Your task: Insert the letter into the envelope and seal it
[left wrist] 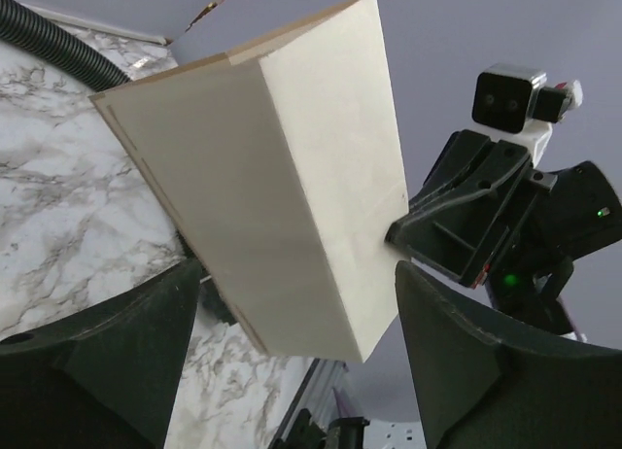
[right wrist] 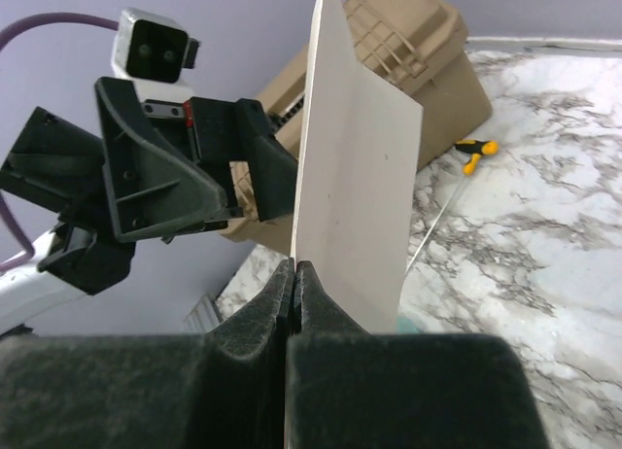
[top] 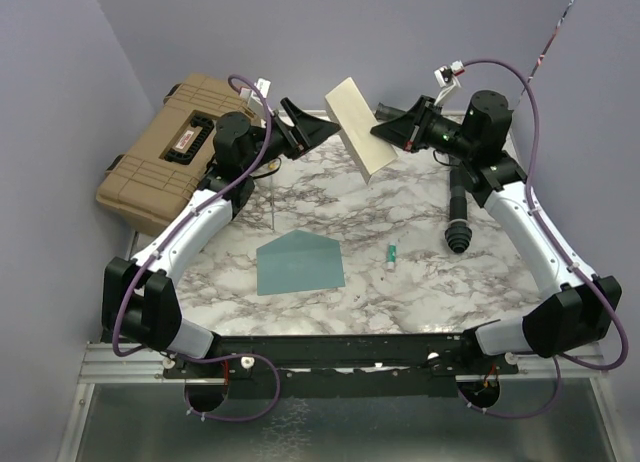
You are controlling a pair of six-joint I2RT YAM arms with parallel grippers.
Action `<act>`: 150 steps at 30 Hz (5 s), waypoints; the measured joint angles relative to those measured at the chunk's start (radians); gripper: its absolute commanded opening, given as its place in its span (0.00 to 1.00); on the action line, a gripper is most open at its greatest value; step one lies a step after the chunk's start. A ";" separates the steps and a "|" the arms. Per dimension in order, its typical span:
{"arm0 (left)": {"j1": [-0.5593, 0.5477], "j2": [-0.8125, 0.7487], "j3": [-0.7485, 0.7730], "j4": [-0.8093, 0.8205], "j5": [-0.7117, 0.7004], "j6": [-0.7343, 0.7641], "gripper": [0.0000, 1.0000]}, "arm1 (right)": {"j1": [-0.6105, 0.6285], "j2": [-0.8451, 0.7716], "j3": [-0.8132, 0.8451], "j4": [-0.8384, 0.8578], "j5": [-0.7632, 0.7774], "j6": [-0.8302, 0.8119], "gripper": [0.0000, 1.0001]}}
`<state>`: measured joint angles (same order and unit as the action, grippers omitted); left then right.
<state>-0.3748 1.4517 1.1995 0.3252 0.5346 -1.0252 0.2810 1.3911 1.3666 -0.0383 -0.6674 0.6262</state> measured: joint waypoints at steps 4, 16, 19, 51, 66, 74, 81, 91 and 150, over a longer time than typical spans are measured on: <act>-0.022 0.000 -0.013 0.051 -0.042 -0.066 0.69 | 0.002 -0.018 -0.049 0.101 -0.053 0.065 0.01; -0.065 0.020 -0.052 0.229 -0.085 -0.221 0.55 | 0.002 -0.021 -0.134 0.312 -0.137 0.253 0.01; -0.068 0.023 -0.058 0.254 -0.085 -0.243 0.58 | 0.002 -0.014 -0.142 0.375 -0.144 0.308 0.00; -0.081 0.056 -0.084 0.369 -0.113 -0.343 0.30 | 0.021 0.080 -0.195 0.409 -0.184 0.580 0.00; -0.081 0.056 -0.099 0.372 -0.124 -0.317 0.00 | 0.021 0.039 -0.177 0.298 -0.183 0.436 0.66; -0.081 0.056 -0.099 0.374 -0.087 -0.313 0.00 | 0.021 -0.019 -0.056 0.165 -0.187 0.251 0.78; -0.081 0.051 -0.098 0.376 -0.031 -0.312 0.00 | 0.021 0.004 -0.011 0.091 -0.188 0.120 0.80; -0.084 0.041 -0.091 0.377 0.008 -0.312 0.00 | 0.032 0.095 -0.109 0.369 -0.349 0.349 0.48; -0.331 -0.134 -0.521 -0.909 -0.642 0.088 0.99 | 0.046 0.007 -0.293 -0.298 0.229 -0.026 0.01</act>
<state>-0.7055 1.3174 0.6785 -0.5842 -0.1074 -0.9375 0.3267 1.3983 1.0737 -0.3359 -0.4385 0.5999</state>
